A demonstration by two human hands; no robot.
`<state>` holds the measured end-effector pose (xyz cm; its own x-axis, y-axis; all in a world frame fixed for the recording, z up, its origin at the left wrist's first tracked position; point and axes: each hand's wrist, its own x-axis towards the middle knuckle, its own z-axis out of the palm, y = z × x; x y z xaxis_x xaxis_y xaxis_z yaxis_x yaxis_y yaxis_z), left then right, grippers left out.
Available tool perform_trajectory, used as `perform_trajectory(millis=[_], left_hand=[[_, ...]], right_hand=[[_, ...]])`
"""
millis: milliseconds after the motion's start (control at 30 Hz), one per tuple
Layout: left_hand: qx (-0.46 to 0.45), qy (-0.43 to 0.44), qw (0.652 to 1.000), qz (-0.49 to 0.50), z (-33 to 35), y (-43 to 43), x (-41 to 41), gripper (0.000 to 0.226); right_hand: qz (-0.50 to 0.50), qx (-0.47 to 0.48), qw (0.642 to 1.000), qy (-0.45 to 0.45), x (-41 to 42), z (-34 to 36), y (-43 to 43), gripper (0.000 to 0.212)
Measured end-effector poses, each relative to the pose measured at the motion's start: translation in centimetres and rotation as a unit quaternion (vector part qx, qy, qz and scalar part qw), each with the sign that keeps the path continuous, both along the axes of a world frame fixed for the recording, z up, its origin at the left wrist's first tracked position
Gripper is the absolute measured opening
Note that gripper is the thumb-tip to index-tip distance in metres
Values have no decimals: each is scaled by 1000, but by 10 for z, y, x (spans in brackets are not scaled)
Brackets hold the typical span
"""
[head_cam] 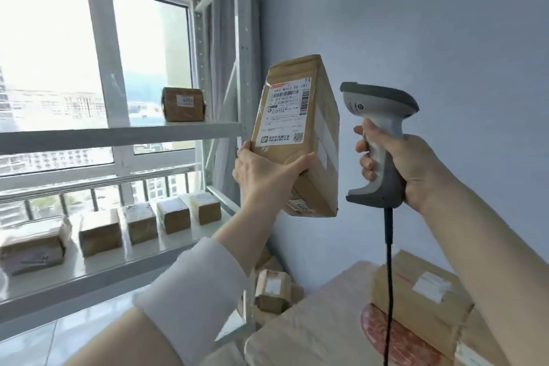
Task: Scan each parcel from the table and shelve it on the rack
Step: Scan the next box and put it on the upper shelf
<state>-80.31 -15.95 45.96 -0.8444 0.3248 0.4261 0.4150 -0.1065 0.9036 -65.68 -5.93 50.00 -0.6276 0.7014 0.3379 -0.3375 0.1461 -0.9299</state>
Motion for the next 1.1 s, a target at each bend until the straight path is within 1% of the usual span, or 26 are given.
perform_trajectory(millis=[100,233,400,567,633,700,767,800,867,900,933,1033,1100], left_hand=[[12,-17,999,31,22,-32,-52,122],[26,-9,996,82,52,-67,-114,130],[43,2,990,137,86,-99,-171,113],[34,24,983,181,114,-109,-210,117],[26,31,979,199,124,-113,-225,118],[23,32,979,199,135,-117,-237,124],[30,23,982,187,145,-125,-249,128],[38,16,983,181,150,-129,-256,126],[52,11,983,176,161,-139,-270,112],[56,12,983,176,167,-143,-279,104],[60,20,983,174,173,-148,-288,96],[75,67,979,175,192,-161,-314,63],[69,95,975,188,200,-167,-329,51]], right_hand=[[32,23,999,-1,-59,15,-21,30],[73,45,996,9,-131,41,-40,28],[159,43,985,39,-203,68,-56,22],[223,59,972,50,-266,90,-58,20],[240,69,967,53,-291,98,-59,22],[245,82,964,57,-317,103,-61,23],[255,94,960,61,-342,107,-65,30],[260,101,958,64,-354,108,-68,36],[268,114,953,79,-377,113,-75,49],[272,123,950,87,-387,115,-80,51],[274,131,948,92,-397,118,-85,49],[284,134,943,111,-426,127,-100,45],[288,121,942,119,-445,135,-105,42]])
